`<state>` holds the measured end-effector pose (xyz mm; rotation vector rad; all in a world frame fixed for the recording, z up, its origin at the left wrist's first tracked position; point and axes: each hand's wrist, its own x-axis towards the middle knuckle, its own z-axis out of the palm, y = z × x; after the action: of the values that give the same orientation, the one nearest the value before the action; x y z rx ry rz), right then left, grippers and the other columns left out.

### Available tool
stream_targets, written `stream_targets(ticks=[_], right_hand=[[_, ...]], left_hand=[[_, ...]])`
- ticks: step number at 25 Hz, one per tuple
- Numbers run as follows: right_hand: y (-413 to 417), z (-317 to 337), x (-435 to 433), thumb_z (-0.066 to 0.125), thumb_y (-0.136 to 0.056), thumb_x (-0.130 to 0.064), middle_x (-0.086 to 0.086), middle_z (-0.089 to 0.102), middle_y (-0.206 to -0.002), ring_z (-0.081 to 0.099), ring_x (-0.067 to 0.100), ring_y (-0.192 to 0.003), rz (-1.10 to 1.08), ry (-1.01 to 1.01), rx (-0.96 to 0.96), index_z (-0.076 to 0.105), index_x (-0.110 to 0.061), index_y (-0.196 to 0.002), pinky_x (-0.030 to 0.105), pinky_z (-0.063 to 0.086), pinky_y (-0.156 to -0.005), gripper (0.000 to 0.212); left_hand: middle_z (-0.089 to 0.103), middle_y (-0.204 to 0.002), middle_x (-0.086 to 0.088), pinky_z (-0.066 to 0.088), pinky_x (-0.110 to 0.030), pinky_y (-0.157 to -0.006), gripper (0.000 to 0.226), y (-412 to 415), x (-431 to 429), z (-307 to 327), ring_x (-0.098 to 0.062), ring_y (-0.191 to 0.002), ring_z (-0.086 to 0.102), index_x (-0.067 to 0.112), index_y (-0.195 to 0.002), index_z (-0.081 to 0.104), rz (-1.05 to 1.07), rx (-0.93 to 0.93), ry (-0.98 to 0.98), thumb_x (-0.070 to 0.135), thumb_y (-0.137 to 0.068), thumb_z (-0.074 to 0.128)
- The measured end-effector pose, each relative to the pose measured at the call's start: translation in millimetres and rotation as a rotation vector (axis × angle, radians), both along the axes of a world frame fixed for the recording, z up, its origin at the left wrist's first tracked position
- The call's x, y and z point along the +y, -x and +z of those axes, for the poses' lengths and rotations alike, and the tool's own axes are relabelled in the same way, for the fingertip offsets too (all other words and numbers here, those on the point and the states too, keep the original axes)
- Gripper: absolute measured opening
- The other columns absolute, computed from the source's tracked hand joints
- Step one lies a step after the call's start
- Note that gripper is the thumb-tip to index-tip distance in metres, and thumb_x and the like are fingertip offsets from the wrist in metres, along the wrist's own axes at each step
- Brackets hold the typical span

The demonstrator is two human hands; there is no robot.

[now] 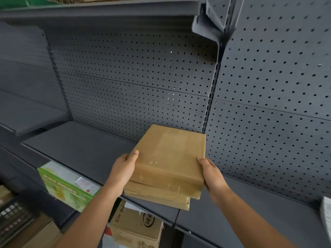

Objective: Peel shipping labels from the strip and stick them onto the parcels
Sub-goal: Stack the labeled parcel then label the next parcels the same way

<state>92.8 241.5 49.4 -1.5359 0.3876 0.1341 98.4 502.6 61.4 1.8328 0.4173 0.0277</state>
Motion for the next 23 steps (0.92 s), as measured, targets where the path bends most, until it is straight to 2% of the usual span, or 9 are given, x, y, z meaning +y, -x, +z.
stream_targets(ticks=[1, 5, 8, 12, 15, 17, 19, 21, 23], right_hand=[[4.5, 3.8, -7.2, 0.046, -0.100, -0.041, -0.004, 0.069, -0.118, 0.065, 0.019, -0.108, -0.019, 0.002, -0.005, 0.060, -0.031, -0.126, 0.044, 0.049, -0.102, 0.030], [33.0, 16.8, -61.2, 0.051, -0.096, -0.043, -0.005, 0.070, -0.116, 0.065, 0.018, -0.106, -0.148, 0.045, -0.040, 0.060, -0.034, -0.127, 0.039, 0.051, -0.092, 0.033], [61.2, 25.9, -112.6, 0.055, -0.094, -0.043, -0.005, 0.071, -0.115, 0.066, 0.019, -0.105, -0.245, 0.057, -0.048, 0.062, -0.036, -0.126, 0.038, 0.052, -0.088, 0.033], [106.0, 34.4, -176.1, 0.055, -0.096, -0.038, -0.006, 0.075, -0.102, 0.069, 0.019, -0.097, -0.347, 0.095, -0.083, 0.070, -0.036, -0.110, 0.034, 0.051, -0.075, 0.021], [135.0, 27.4, -216.6, 0.057, -0.095, -0.038, -0.005, 0.077, -0.099, 0.070, 0.021, -0.097, -0.427, 0.106, -0.071, 0.072, -0.036, -0.105, 0.040, 0.056, -0.086, 0.019], [150.1, 19.6, -235.2, 0.058, -0.095, -0.038, -0.003, 0.076, -0.102, 0.070, 0.022, -0.099, -0.456, 0.084, -0.053, 0.071, -0.035, -0.104, 0.042, 0.055, -0.094, 0.016], [161.7, 10.2, -250.4, 0.057, -0.097, -0.034, -0.002, 0.078, -0.101, 0.071, 0.021, -0.098, -0.464, 0.057, -0.043, 0.071, -0.032, -0.104, 0.039, 0.055, -0.089, 0.015], [170.7, -0.7, -260.6, 0.056, -0.098, -0.030, -0.002, 0.079, -0.098, 0.072, 0.021, -0.096, -0.450, 0.018, -0.023, 0.071, -0.030, -0.101, 0.035, 0.055, -0.081, 0.015], [175.5, -15.0, -267.2, 0.055, -0.100, -0.027, -0.001, 0.079, -0.098, 0.072, 0.022, -0.097, -0.433, -0.009, 0.005, 0.070, -0.028, -0.102, 0.034, 0.056, -0.079, 0.016]], left_hand=[[0.059, -0.101, 0.005, 0.045, -0.040, -0.085, 0.040, 3.9, -7.6, 2.3, -0.012, -0.088, 0.056, 0.022, -0.117, 0.059, -0.018, -0.013, -0.013, 0.056, -0.101, 0.045], [0.060, -0.092, 0.004, 0.044, -0.033, -0.068, 0.036, 21.0, -59.3, 15.4, -0.013, -0.082, 0.058, 0.023, -0.101, 0.057, -0.148, -0.064, -0.041, 0.058, -0.099, 0.047], [0.063, -0.091, -0.006, 0.046, -0.034, -0.069, 0.044, 28.3, -107.6, 17.2, -0.023, -0.086, 0.064, 0.016, -0.102, 0.060, -0.250, -0.085, -0.036, 0.059, -0.098, 0.049], [0.063, -0.098, -0.011, 0.045, -0.035, -0.068, 0.048, 42.1, -173.5, 10.3, -0.026, -0.087, 0.063, 0.013, -0.105, 0.055, -0.388, -0.043, 0.004, 0.060, -0.097, 0.051], [0.055, -0.090, -0.008, 0.043, -0.036, -0.072, 0.049, 55.1, -216.7, 2.3, -0.026, -0.083, 0.060, 0.007, -0.098, 0.050, -0.486, -0.055, 0.001, 0.056, -0.098, 0.051], [0.060, -0.099, 0.004, 0.046, -0.038, -0.077, 0.044, 61.0, -236.7, -7.3, -0.014, -0.085, 0.059, 0.016, -0.111, 0.052, -0.526, -0.051, -0.034, 0.058, -0.098, 0.049], [0.060, -0.111, 0.012, 0.045, -0.038, -0.078, 0.050, 68.0, -252.4, -17.8, -0.010, -0.094, 0.058, 0.025, -0.134, 0.045, -0.580, -0.038, -0.095, 0.060, -0.099, 0.045], [0.058, -0.121, 0.010, 0.043, -0.037, -0.081, 0.057, 74.8, -265.1, -30.7, -0.015, -0.099, 0.056, 0.027, -0.148, 0.037, -0.628, -0.041, -0.164, 0.059, -0.101, 0.041], [0.059, -0.131, 0.003, 0.045, -0.037, -0.083, 0.063, 78.4, -271.9, -43.0, -0.019, -0.104, 0.057, 0.024, -0.153, 0.032, -0.649, -0.034, -0.220, 0.059, -0.101, 0.038]])
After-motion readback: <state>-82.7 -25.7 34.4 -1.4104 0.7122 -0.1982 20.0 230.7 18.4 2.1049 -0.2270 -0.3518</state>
